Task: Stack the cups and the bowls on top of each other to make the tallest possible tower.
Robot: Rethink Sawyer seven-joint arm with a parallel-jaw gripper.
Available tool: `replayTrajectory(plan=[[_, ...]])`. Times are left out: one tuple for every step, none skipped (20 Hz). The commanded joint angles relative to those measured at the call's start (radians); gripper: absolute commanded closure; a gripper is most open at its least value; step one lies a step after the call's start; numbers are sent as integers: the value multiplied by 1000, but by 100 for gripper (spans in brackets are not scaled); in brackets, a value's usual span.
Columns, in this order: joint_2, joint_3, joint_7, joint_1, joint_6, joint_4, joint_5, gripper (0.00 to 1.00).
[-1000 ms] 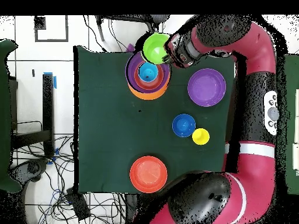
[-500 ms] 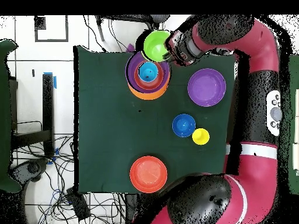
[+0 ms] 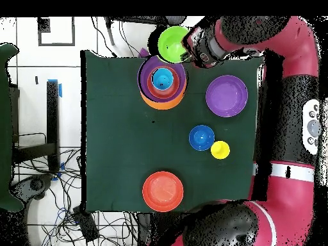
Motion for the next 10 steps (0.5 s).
replayTrajectory(plan=[[-43,4,-169,3,-29,160,0,100],[-60,4,-164,-4,-57,203,7,100],[-77,4,-159,-10,-85,246,14,100],[-86,5,-154,-16,-106,276,18,100],[-85,6,-148,-16,-115,283,20,100],[-89,7,-143,-20,-126,304,24,100],[-89,8,-142,-22,-141,317,23,100],[-94,8,-136,-24,-147,333,27,100],[-96,7,-134,-25,-160,345,26,100],[-102,7,-131,-27,-169,360,28,100]])
